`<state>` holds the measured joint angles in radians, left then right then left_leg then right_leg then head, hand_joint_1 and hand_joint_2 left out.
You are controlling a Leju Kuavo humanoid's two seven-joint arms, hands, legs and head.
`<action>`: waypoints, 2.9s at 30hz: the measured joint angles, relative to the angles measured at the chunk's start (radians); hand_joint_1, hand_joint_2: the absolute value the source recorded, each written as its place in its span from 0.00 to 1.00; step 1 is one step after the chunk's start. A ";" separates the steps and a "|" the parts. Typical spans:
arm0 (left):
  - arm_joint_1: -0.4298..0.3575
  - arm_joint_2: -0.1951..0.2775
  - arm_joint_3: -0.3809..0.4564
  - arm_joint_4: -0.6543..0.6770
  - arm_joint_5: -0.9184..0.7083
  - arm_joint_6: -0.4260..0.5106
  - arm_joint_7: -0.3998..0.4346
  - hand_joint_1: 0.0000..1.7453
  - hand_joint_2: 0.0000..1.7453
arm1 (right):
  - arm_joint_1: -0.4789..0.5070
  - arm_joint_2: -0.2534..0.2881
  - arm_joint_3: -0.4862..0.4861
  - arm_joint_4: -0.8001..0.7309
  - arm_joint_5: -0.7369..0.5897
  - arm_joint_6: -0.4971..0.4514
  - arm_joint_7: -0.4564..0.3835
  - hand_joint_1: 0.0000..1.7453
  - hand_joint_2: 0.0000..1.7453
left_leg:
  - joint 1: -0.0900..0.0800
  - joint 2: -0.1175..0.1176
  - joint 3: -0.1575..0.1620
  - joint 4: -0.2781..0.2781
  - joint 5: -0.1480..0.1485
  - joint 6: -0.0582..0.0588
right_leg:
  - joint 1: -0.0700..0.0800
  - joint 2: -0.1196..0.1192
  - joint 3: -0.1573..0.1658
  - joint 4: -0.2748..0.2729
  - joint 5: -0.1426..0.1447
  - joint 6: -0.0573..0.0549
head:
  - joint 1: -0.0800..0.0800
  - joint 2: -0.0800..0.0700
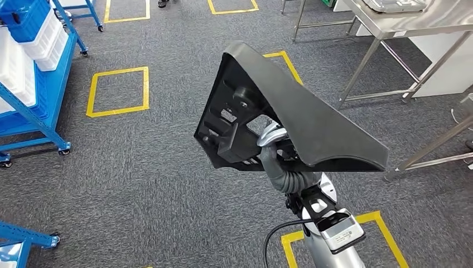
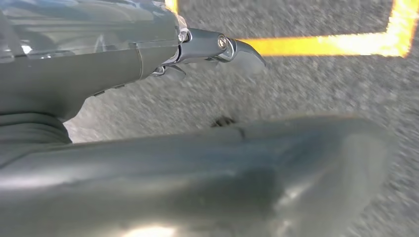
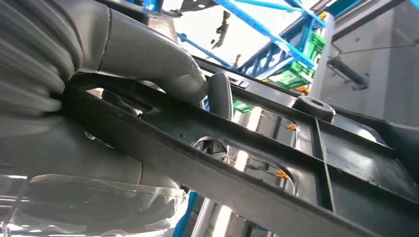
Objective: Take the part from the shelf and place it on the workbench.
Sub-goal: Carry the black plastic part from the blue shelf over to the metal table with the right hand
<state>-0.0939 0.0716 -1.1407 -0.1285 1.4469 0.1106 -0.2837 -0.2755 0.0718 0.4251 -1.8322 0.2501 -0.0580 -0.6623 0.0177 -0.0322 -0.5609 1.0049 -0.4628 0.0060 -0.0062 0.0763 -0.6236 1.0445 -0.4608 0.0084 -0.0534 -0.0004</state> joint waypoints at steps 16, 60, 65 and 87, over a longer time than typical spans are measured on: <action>-0.004 0.023 -0.024 0.001 0.000 0.052 0.081 0.00 0.00 | 0.019 -0.013 -0.002 -0.022 0.025 -0.009 0.014 1.00 1.00 | -0.016 0.089 0.000 0.047 -0.054 -0.022 | 0.012 -0.094 0.035 -0.050 0.016 -0.041 | 0.000 0.000; 0.001 0.092 -0.023 0.006 0.000 0.108 0.097 0.00 0.00 | 0.010 -0.011 -0.051 0.163 -0.084 -0.015 0.034 1.00 1.00 | 0.002 -0.019 -0.008 0.002 0.004 -0.010 | 0.007 0.044 0.015 -0.026 0.015 -0.009 | 0.000 0.000; 0.001 0.097 -0.029 0.007 0.000 0.102 0.092 0.00 0.00 | 0.022 -0.012 -0.057 0.161 -0.085 -0.025 0.034 1.00 1.00 | 0.002 0.042 -0.006 -0.008 0.007 0.008 | 0.004 -0.061 -0.104 0.217 -0.105 0.011 | 0.000 0.000; 0.003 0.078 -0.070 0.008 0.000 0.094 0.128 0.00 0.00 | 0.119 -0.019 -0.088 0.135 -0.066 -0.003 0.006 1.00 1.00 | 0.004 -0.024 -0.012 0.019 -0.003 -0.027 | 0.006 0.017 0.037 -0.034 0.007 -0.023 | 0.000 0.000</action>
<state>-0.0912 0.1494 -1.2109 -0.1207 1.4466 0.2050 -0.1559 -0.1569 0.0529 0.3368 -1.6975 0.1839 -0.0608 -0.6561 0.0218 -0.0563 -0.5730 1.0236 -0.4654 -0.0211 -0.0003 0.0932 -0.5863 1.0101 -0.4537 -0.0142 -0.0534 -0.0004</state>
